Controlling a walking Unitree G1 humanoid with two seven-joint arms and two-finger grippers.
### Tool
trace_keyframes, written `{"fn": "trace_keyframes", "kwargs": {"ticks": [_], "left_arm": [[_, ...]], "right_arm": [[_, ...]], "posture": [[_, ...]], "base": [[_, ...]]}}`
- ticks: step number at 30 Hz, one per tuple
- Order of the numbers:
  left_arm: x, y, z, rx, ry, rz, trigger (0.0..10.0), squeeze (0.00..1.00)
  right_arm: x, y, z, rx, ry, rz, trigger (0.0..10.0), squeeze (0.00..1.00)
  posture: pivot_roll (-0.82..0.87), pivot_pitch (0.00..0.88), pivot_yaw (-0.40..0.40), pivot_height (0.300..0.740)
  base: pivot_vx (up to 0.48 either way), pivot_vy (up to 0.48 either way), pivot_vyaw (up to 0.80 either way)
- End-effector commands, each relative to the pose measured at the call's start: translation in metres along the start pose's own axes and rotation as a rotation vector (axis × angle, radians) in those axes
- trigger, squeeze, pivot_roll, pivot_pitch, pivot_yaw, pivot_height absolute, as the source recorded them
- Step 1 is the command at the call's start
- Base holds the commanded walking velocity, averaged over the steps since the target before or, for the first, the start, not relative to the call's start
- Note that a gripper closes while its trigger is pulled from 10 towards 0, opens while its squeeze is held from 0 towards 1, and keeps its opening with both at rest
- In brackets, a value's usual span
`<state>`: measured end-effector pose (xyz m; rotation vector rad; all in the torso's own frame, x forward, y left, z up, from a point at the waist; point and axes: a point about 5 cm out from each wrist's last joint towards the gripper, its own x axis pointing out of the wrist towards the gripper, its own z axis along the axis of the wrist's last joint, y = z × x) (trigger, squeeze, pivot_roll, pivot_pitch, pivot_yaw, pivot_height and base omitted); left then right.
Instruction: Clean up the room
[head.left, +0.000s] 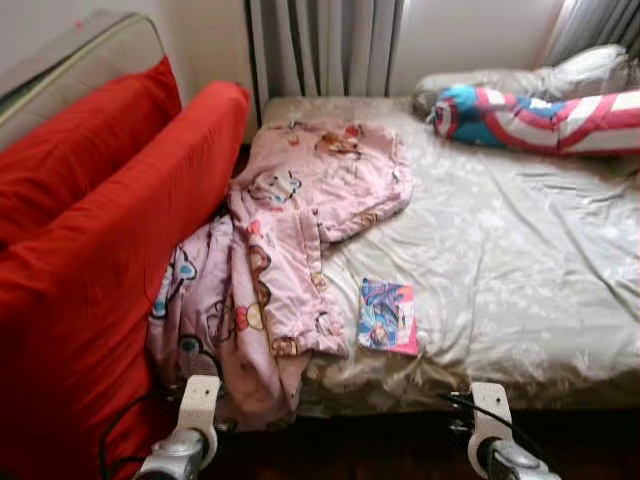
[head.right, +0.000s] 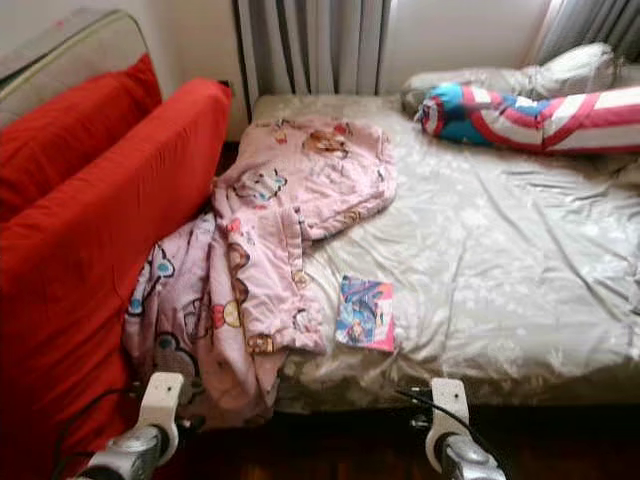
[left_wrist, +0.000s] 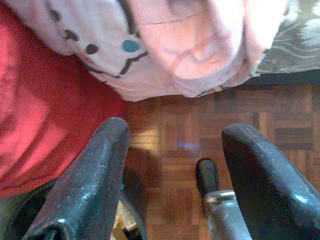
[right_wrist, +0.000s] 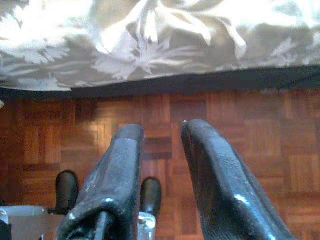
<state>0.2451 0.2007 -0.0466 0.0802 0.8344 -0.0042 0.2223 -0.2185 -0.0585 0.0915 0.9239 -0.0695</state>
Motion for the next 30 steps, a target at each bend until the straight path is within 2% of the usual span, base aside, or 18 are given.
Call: {"fn": "trace_keyframes", "kwargs": {"ticks": [1, 16, 24, 30], "left_arm": [[-0.0001, -0.0048, -0.0049, -0.013, 0.015, -0.019, 10.0, 0.0], [-0.0002, -0.0045, -0.0046, -0.015, 0.011, -0.024, 10.0, 0.0], [-0.0002, -0.0049, -0.005, -0.016, 0.011, -0.028, 10.0, 0.0], [-0.0003, -0.0053, -0.0055, -0.017, 0.012, -0.032, 10.0, 0.0]], "right_arm": [[-0.0012, -0.0065, 0.0006, 0.008, 0.0, -0.016, 10.0, 0.0], [-0.001, -0.0055, 0.0008, 0.018, -0.006, -0.008, 10.0, 0.0], [-0.0011, -0.0057, 0.0016, -0.02, -0.005, -0.004, 10.0, 0.0], [-0.0012, -0.0058, 0.0011, -0.013, -0.007, -0.003, 10.0, 0.0]], "posture": [[-0.05, 0.0, -0.013, 0.74], [-0.05, 0.0, -0.012, 0.74], [-0.05, 0.0, -0.013, 0.74], [-0.06, 0.0, -0.012, 0.74]], "base": [[0.0, 0.0, 0.0], [0.0, 0.0, 0.0], [0.26, 0.0, 0.0], [0.289, 0.0, 0.41]]}}
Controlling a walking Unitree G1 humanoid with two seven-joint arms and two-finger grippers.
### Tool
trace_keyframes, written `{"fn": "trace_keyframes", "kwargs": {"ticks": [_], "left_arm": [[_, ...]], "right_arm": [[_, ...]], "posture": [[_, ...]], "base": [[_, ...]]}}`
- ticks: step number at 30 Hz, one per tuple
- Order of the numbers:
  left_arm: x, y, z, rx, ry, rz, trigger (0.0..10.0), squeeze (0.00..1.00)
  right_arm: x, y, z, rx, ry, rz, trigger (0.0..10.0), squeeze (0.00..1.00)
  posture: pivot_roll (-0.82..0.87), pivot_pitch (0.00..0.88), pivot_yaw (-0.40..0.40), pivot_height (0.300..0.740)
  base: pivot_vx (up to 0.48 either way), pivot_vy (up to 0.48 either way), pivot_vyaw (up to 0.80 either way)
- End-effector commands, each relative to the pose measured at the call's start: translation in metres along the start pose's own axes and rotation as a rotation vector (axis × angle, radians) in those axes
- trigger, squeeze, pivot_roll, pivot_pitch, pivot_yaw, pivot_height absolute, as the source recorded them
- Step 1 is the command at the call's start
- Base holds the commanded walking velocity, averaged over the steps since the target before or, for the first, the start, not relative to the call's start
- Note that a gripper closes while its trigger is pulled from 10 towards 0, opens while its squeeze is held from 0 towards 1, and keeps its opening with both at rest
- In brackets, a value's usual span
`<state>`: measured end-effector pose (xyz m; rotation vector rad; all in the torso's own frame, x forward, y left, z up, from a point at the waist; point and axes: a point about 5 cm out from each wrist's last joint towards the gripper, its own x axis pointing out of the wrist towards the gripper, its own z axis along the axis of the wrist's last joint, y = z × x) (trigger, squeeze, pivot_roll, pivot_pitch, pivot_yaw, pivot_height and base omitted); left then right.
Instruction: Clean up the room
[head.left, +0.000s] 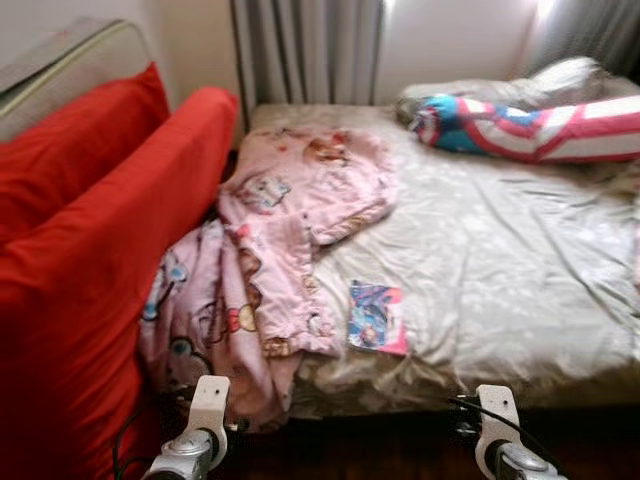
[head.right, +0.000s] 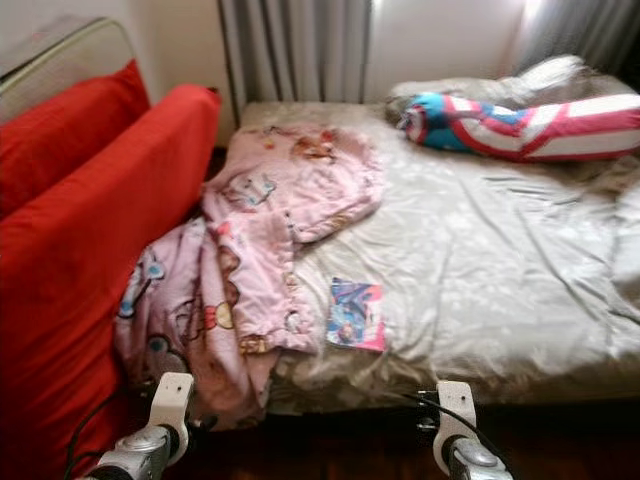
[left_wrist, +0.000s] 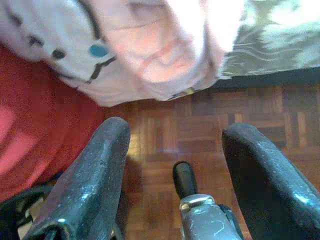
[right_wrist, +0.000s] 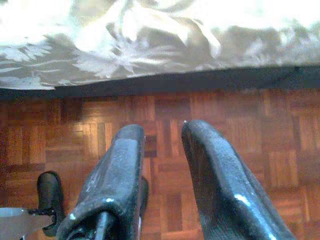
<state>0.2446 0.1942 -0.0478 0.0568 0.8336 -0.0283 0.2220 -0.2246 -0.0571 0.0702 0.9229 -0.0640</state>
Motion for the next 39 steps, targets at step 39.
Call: {"fn": "trace_keyframes", "kwargs": {"ticks": [39], "left_arm": [[-0.007, 0.007, 0.011, -0.17, -0.288, 0.036, 10.0, 0.0]], "right_arm": [[-0.003, 0.002, 0.015, 0.199, -0.277, -0.037, 10.0, 0.0]], "posture": [[-0.05, 0.0, 0.043, 0.74]], "base": [[0.132, 0.0, 0.0]]}}
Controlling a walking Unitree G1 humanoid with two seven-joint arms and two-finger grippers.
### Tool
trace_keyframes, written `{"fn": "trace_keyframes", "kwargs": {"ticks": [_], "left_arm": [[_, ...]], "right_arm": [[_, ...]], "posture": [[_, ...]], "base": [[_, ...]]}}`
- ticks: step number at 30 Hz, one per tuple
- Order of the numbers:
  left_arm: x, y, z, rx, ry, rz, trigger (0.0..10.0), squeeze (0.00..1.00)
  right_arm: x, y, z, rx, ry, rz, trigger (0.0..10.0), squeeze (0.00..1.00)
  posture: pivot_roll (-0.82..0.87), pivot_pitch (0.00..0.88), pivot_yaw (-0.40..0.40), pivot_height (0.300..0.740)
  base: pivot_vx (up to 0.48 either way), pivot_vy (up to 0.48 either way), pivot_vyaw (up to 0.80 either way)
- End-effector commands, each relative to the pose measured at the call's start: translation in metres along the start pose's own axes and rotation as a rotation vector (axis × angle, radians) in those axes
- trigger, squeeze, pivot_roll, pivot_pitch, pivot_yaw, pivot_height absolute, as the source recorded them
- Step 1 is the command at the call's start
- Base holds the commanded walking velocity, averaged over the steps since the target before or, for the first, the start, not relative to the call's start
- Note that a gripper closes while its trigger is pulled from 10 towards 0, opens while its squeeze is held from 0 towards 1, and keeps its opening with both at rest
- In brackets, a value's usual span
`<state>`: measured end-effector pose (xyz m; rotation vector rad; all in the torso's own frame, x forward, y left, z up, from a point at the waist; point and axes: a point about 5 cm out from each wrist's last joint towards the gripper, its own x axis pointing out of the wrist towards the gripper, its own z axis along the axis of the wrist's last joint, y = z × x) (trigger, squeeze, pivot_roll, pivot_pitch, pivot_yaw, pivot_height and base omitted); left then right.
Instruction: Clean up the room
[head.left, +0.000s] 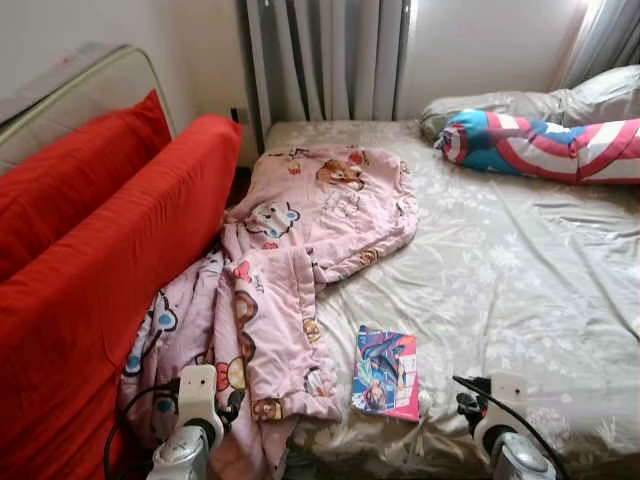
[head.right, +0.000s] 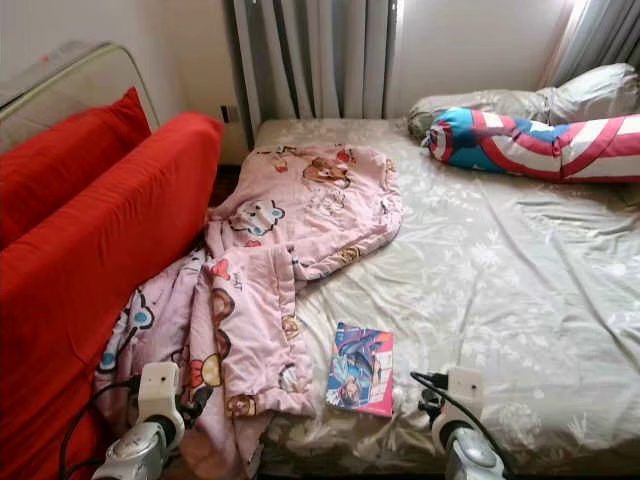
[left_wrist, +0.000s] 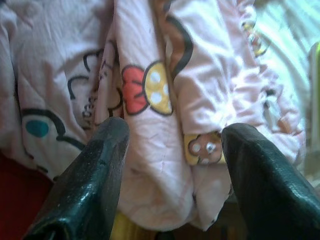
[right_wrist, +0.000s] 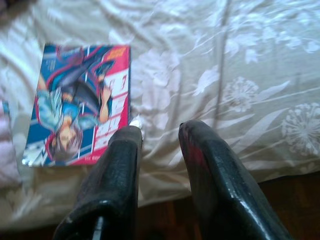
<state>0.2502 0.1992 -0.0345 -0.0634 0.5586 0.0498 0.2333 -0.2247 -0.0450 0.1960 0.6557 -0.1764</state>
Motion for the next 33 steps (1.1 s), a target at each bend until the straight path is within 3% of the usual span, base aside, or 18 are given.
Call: {"fn": "trace_keyframes", "kwargs": {"ticks": [1, 11, 12, 13, 14, 15, 17, 18, 25, 28, 33], "left_arm": [[-0.002, 0.001, -0.001, -0.044, -0.024, 0.012, 10.0, 0.0], [-0.004, 0.002, 0.003, -0.059, -0.108, 0.01, 10.0, 0.0], [-0.005, 0.001, 0.003, -0.05, -0.114, 0.004, 10.0, 0.0], [-0.005, 0.0, 0.002, -0.038, -0.118, -0.002, 10.0, 0.0], [-0.005, 0.0, 0.002, -0.036, -0.119, -0.003, 10.0, 0.0], [0.004, 0.005, 0.039, -0.026, -0.243, -0.018, 10.0, 0.0], [0.01, 0.011, 0.09, 0.001, -0.412, -0.038, 10.0, 0.0], [0.009, 0.012, 0.106, 0.016, -0.468, -0.038, 10.0, 0.0], [0.004, 0.016, 0.105, 0.067, -0.515, -0.057, 10.0, 0.0], [-0.002, 0.015, 0.112, 0.112, -0.592, -0.084, 10.0, 0.0], [-0.01, 0.014, 0.111, 0.146, -0.65, -0.125, 10.0, 0.0]], "right_arm": [[-0.001, 0.001, -0.001, 0.034, -0.027, 0.001, 10.0, 0.0], [-0.002, 0.004, 0.003, 0.026, -0.102, 0.023, 10.0, 0.0], [0.005, 0.02, 0.033, 0.011, -0.217, 0.053, 10.0, 0.0], [0.01, 0.048, 0.083, -0.01, -0.407, 0.108, 10.0, 0.0], [0.01, 0.054, 0.094, -0.013, -0.449, 0.12, 10.0, 0.0], [0.009, 0.054, 0.096, -0.015, -0.462, 0.121, 10.0, 0.0], [0.009, 0.053, 0.097, -0.021, -0.473, 0.125, 10.0, 0.0], [0.008, 0.053, 0.098, -0.045, -0.488, 0.13, 10.0, 0.0], [0.0, 0.046, 0.094, -0.082, -0.561, 0.133, 10.0, 0.0], [-0.005, 0.044, 0.09, -0.12, -0.6, 0.138, 10.0, 0.0], [-0.014, 0.05, 0.077, -0.135, -0.638, 0.138, 10.0, 0.0]], "posture": [[-0.05, 0.0, 0.045, 0.74], [-0.06, 0.0, 0.046, 0.74], [-0.06, 0.0, 0.045, 0.74], [-0.05, 0.0, 0.043, 0.74], [-0.05, 0.0, 0.043, 0.74], [-0.05, 0.0, 0.043, 0.74], [-0.06, 0.0, 0.048, 0.74], [-0.07, 0.0, 0.053, 0.74], [-0.1, 0.0, 0.063, 0.74], [-0.09, 0.0, 0.05, 0.74], [-0.08, 0.0, 0.042, 0.74]], "base": [[0.0, 0.0, 0.0], [0.0, 0.0, 0.0], [0.0, 0.0, 0.0], [0.0, 0.0, 0.0], [0.0, 0.0, 0.0], [0.0, 0.0, 0.0], [0.0, 0.0, 0.0], [0.0, 0.0, 0.0], [0.0, 0.0, 0.0], [0.0, 0.0, 0.0], [0.0, 0.0, 0.0]]}}
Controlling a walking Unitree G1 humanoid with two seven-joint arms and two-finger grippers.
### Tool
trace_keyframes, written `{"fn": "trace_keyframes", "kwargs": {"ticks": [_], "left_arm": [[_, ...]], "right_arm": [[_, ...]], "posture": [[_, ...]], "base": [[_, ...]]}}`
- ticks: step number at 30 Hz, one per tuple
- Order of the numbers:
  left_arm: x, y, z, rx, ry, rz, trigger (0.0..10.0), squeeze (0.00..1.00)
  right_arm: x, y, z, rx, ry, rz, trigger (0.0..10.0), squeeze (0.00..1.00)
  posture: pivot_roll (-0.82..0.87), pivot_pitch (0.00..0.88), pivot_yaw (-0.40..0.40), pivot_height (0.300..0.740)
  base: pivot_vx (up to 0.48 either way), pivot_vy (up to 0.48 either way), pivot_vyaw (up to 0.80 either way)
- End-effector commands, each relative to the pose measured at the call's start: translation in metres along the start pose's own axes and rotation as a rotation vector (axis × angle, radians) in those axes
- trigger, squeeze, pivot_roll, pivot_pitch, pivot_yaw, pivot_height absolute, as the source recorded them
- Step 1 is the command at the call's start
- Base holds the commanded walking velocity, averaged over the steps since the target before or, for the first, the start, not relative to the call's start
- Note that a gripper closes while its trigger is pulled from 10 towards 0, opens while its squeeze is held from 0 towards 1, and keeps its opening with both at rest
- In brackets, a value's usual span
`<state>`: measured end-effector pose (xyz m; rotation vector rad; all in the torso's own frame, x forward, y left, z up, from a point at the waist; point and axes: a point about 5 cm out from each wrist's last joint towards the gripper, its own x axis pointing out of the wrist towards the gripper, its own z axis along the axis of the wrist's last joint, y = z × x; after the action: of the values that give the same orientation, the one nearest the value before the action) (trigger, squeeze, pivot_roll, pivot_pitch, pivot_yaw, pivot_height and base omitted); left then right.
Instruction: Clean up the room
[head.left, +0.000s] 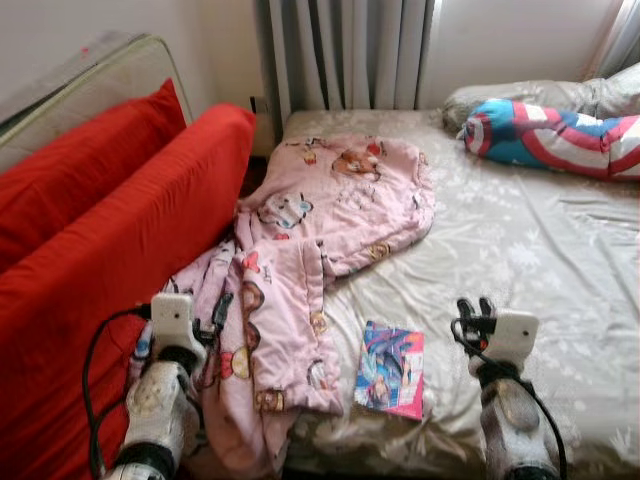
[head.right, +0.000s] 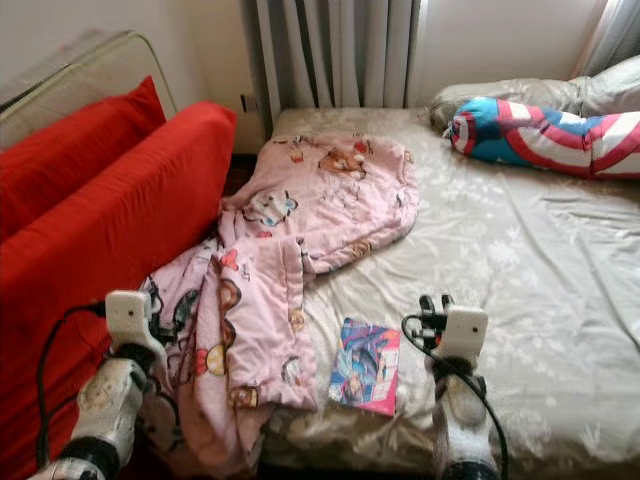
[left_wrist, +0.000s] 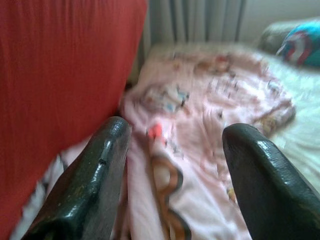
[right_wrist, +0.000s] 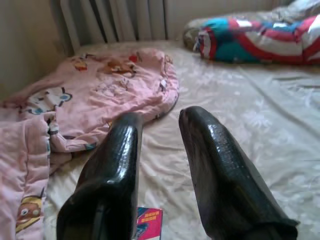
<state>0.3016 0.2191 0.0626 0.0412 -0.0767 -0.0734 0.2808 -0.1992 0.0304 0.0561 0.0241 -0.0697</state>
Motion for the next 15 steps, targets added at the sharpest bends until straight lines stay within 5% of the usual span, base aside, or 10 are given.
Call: {"fn": "trace_keyframes", "kwargs": {"ticks": [1, 8, 15], "left_arm": [[-0.008, 0.004, 0.001, 0.022, -0.021, -0.018, 10.0, 0.0], [-0.036, 0.011, -0.006, 0.014, -0.01, -0.004, 10.0, 0.0], [-0.027, 0.024, 0.002, 0.042, -0.004, -0.043, 10.0, 0.0]], "right_arm": [[-0.007, 0.007, -0.004, -0.007, -0.009, 0.02, 10.0, 0.0], [-0.026, 0.006, -0.009, -0.001, -0.019, -0.018, 10.0, 0.0], [-0.032, 0.022, -0.009, -0.023, -0.024, 0.089, 10.0, 0.0]], "posture": [[-0.08, 0.0, 0.039, 0.74], [-0.04, 0.0, 0.035, 0.74], [-0.05, 0.0, 0.001, 0.74]], "base": [[0.0, 0.0, 0.0], [0.0, 0.0, 0.0], [0.0, 0.0, 0.0]]}}
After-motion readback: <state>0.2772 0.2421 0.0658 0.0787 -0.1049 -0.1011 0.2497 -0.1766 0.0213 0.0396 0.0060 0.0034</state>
